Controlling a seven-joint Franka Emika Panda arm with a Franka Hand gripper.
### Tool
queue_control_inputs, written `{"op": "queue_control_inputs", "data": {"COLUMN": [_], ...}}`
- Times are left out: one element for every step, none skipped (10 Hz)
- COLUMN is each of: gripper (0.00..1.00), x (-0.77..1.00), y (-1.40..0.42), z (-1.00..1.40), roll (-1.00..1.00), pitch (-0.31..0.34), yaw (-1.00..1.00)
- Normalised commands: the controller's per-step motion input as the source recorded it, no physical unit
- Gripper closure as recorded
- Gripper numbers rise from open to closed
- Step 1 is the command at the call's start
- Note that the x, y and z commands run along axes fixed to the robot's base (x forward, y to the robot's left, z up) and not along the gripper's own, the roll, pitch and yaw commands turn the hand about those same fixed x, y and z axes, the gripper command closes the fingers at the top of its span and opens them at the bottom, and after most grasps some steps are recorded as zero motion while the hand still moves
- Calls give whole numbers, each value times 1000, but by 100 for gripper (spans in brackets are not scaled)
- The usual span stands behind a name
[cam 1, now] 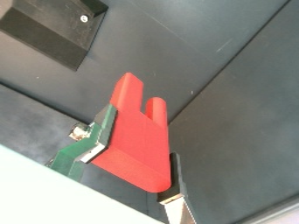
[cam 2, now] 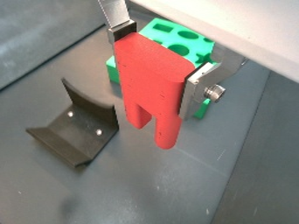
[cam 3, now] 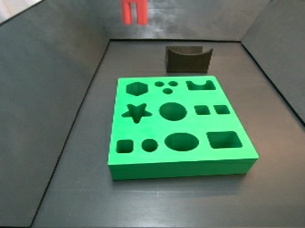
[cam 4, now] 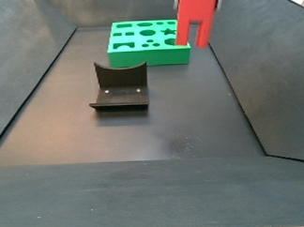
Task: Pick up the square-circle object. Move up. Rotate the square-circle object. Move to above the board. Insert the square-circle object.
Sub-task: Rotate the square-circle object.
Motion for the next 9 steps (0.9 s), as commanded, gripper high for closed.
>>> {"op": "queue_control_inputs", "data": {"gripper": [100, 100, 100, 100, 100, 100, 100, 100, 100], "x": [19, 15, 0, 7, 7, 8, 10, 12, 14], "y": [-51, -31, 0, 6, 22, 16, 12, 11, 12], "z": [383, 218, 0, -9, -2, -1, 1, 3, 5], "roll": [95, 96, 0, -8, -13, -14, -16, -18, -20], "pitch": [95, 98, 32, 29, 30, 33, 36, 41, 45], "yaw": [20, 19, -1000, -1000, -1000, -1000, -1000, -1000, -1000]}}
